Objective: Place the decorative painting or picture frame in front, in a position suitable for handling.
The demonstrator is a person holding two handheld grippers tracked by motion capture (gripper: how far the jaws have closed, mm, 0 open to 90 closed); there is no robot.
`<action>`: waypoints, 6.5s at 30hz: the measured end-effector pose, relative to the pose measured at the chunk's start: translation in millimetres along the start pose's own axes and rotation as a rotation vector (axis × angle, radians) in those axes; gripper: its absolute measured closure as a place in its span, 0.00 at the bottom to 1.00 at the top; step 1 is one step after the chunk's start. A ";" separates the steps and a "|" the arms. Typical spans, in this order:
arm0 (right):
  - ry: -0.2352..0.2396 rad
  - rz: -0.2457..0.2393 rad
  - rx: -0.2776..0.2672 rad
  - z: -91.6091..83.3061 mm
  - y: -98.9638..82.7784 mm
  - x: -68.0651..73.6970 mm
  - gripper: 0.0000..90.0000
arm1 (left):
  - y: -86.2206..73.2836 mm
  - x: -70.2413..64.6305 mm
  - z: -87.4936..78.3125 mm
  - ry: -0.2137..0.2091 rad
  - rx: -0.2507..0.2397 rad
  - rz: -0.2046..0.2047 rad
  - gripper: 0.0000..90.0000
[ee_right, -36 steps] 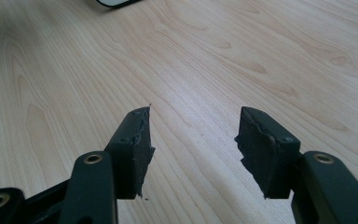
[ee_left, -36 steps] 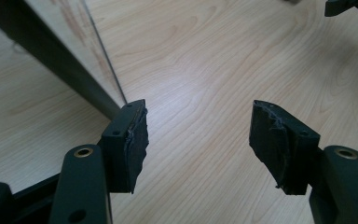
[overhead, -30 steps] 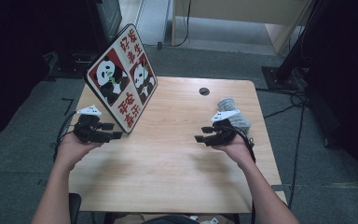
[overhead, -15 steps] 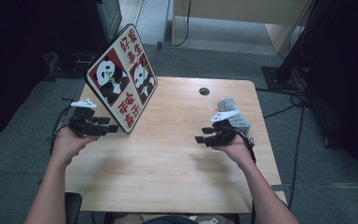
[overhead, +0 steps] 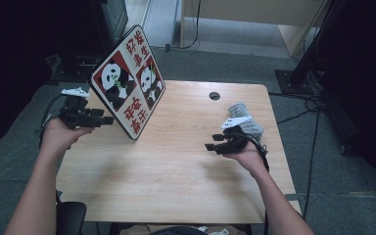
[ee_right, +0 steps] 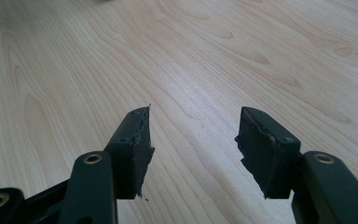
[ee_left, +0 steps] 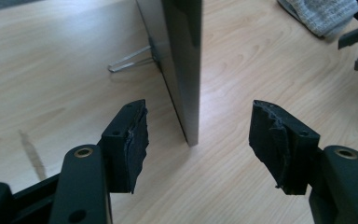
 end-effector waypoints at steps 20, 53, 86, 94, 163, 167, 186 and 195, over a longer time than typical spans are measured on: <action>0.008 -0.017 0.011 1.4 0.1 2.6 0.50 | 66.9 9.1 -19.6 -0.002 0.048 0.000 0.41; 0.005 -0.014 0.006 -3.5 -5.7 5.6 0.50 | 161.9 34.3 -8.2 0.026 0.155 0.005 0.42; -0.016 0.029 -0.002 -19.3 -23.6 2.3 0.54 | 211.1 48.7 35.5 0.056 0.306 -0.026 0.77; 0.008 0.042 0.001 -17.7 -24.1 0.5 0.56 | 217.1 47.0 33.8 0.047 0.341 -0.069 0.86; -0.110 0.134 -0.091 -34.7 -25.5 -32.2 0.55 | 205.2 -132.0 55.8 -0.210 0.374 0.169 0.88; -0.119 0.137 -0.090 -36.7 -24.2 -37.0 0.55 | 204.8 -128.6 56.1 -0.206 0.372 0.161 0.87; -0.234 0.250 -0.133 -61.7 -17.0 -99.1 0.52 | 208.4 -129.3 61.5 -0.232 0.355 0.202 0.63; -0.293 0.268 -0.119 -58.4 -10.8 -123.9 0.49 | 208.7 -121.5 59.1 -0.234 0.323 0.217 0.54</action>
Point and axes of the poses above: each handheld gripper's, and its own axes: z roughly forward along the jaws, y roughly out of its top, x roughly to its left, the point moved 1 cm from there along z, roughly forward along the jaws, and after that the axes turned 4 degrees about x, right-handed, at the moved point
